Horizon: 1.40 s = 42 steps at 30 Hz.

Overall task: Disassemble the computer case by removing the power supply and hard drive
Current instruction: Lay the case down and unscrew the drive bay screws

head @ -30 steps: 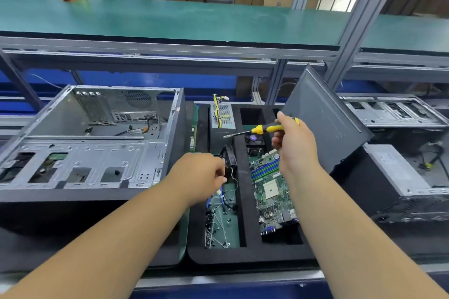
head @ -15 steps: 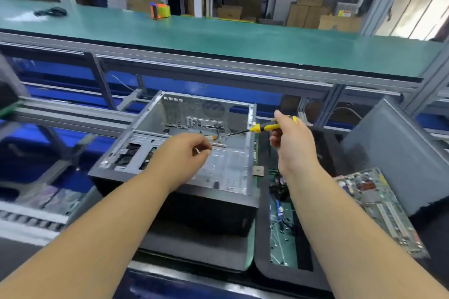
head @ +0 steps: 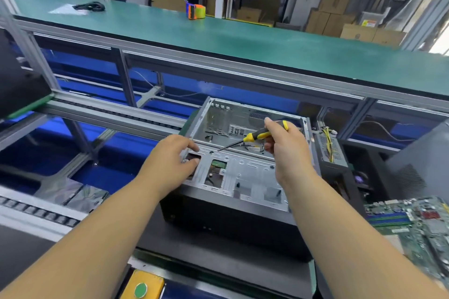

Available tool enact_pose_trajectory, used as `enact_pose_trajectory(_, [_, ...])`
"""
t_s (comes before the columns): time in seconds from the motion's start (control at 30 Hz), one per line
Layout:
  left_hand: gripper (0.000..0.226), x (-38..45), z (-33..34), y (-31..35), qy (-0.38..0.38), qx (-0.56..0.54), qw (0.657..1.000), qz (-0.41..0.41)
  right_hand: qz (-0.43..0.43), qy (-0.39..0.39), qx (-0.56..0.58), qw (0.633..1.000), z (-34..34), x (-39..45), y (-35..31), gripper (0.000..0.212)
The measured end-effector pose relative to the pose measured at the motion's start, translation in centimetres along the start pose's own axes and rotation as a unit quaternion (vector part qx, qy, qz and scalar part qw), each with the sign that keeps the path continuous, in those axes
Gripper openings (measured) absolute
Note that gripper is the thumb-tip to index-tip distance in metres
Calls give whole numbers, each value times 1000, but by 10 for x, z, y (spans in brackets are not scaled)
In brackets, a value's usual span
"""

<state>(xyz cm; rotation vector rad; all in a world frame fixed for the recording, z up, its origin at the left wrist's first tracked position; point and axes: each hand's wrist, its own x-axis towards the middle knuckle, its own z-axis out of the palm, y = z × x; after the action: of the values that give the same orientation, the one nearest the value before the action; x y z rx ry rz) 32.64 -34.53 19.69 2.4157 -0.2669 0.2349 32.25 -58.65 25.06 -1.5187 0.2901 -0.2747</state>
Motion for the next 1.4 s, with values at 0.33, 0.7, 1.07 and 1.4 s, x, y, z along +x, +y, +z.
enact_pose_trajectory(0.33, [32,7,-5,-49,-68,-1,997,32,-30,-19,-119,992,63,-9,13,30])
enact_pose_trajectory(0.7, [40,13,-5,-64,-107,-46,992,46,-62,-27,-230,971,94,-22,16,30])
enact_pose_trajectory(1.07, [39,11,-1,-65,-97,-76,991,42,-101,-45,-326,939,95,-24,8,20])
enact_pose_trajectory(1.4, [24,26,8,-32,-15,-199,978,56,-123,-190,-456,861,132,-9,-27,20])
